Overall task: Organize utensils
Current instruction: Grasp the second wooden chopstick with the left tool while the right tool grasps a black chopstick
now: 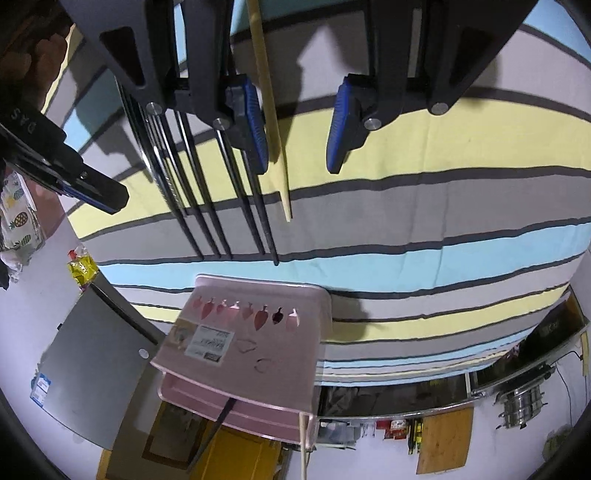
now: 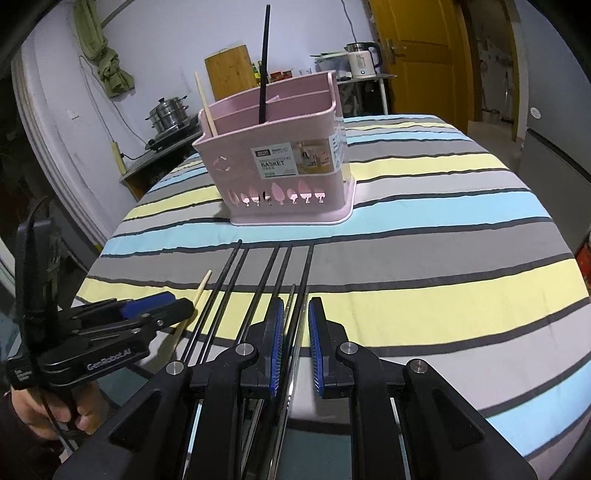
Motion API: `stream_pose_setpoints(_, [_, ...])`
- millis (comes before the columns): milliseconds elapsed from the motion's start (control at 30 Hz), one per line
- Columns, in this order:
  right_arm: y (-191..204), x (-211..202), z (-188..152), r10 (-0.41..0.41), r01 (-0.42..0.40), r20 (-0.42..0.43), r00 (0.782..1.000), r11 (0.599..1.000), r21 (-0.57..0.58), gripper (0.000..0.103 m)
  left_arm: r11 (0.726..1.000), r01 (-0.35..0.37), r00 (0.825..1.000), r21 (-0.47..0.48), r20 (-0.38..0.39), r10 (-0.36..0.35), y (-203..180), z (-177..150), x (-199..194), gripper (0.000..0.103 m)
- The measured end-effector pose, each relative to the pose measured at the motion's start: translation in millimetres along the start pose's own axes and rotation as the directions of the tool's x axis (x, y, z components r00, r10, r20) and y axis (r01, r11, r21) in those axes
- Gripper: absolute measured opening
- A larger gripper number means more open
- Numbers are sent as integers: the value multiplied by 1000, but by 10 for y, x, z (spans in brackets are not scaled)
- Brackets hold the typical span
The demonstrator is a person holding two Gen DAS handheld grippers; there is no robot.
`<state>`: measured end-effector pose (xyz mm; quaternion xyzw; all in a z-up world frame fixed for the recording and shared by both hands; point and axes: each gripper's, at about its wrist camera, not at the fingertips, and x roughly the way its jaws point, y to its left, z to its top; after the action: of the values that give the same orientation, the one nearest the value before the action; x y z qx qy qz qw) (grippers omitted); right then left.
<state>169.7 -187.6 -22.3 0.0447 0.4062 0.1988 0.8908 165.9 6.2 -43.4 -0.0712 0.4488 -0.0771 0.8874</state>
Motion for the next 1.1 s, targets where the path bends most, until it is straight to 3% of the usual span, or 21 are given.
stream_pose_setpoints(100, [2,86,36,0,0,-12,1000,1000,-1,14,1000,-10,1000,10,4,10,-20,35,39,32])
stream_pose_setpoints(200, [13,172,90,-2,2,-20,1000,1000,-1,14,998,-55,998,34,1,55,-39,61,67,18])
stream_pose_setpoints(300, [23,248,162,0,0,-26,1000,1000,-3,14,997,-64,998,41,-3,64,-18,65,58,11])
stream_pose_setpoints(933, [-9,789,455,-71,72,-148,986,997,-3,14,996,41,996,-74,-77,-46,235,276,154,10])
stream_pose_setpoints(1100, [-17,820,486,-86,85,-157,984,996,-13,6,999,20,995,-48,-96,-24,201,344,194,10])
